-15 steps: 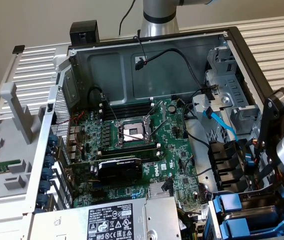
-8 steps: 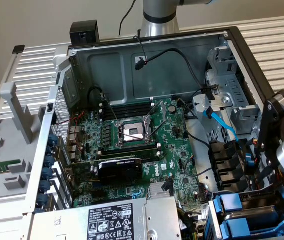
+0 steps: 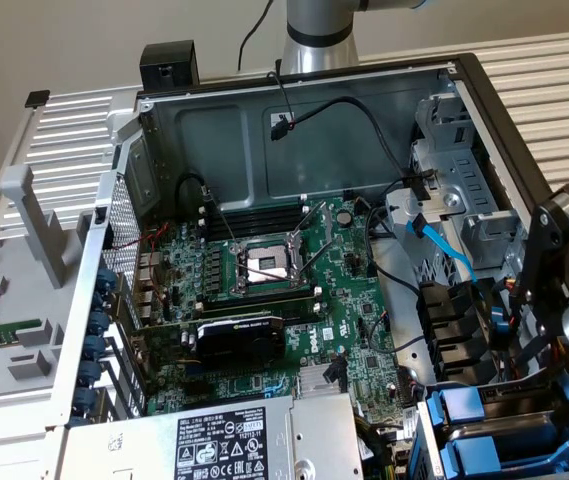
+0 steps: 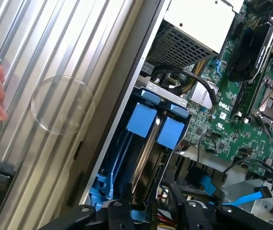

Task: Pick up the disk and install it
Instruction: 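Insert the first disk wire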

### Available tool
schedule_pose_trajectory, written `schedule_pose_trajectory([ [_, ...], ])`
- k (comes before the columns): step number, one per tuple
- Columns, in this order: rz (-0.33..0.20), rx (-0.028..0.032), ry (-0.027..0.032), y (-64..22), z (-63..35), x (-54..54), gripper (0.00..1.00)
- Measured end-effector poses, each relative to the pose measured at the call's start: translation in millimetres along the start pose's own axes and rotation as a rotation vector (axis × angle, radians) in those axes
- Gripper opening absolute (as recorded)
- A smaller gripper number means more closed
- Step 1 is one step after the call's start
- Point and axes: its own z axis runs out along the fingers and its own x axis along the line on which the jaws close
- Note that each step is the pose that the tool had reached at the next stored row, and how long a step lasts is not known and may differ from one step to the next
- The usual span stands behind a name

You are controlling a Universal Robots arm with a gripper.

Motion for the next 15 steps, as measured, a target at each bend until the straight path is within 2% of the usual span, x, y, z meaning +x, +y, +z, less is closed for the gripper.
schedule_pose_trajectory([
  [2, -0.001, 0.0019, -0.0052, 0.0, 0.6, 0.2, 0.43],
  [6, -0.002, 0.0028, -0.0084, -0.2, 1.1, 0.4, 0.41],
  [7, -0.003, 0.0029, -0.0090, -0.6, 1.2, 0.6, 0.34],
  [9, -0.004, 0.0033, -0.0109, -1.8, 1.5, 1.3, 0.34],
  [11, -0.005, 0.0048, -0.0166, -1.8, 1.8, 1.6, 0.34],
  [15, -0.004, 0.0021, -0.0214, -1.3, 1.6, 3.0, 0.34],
])
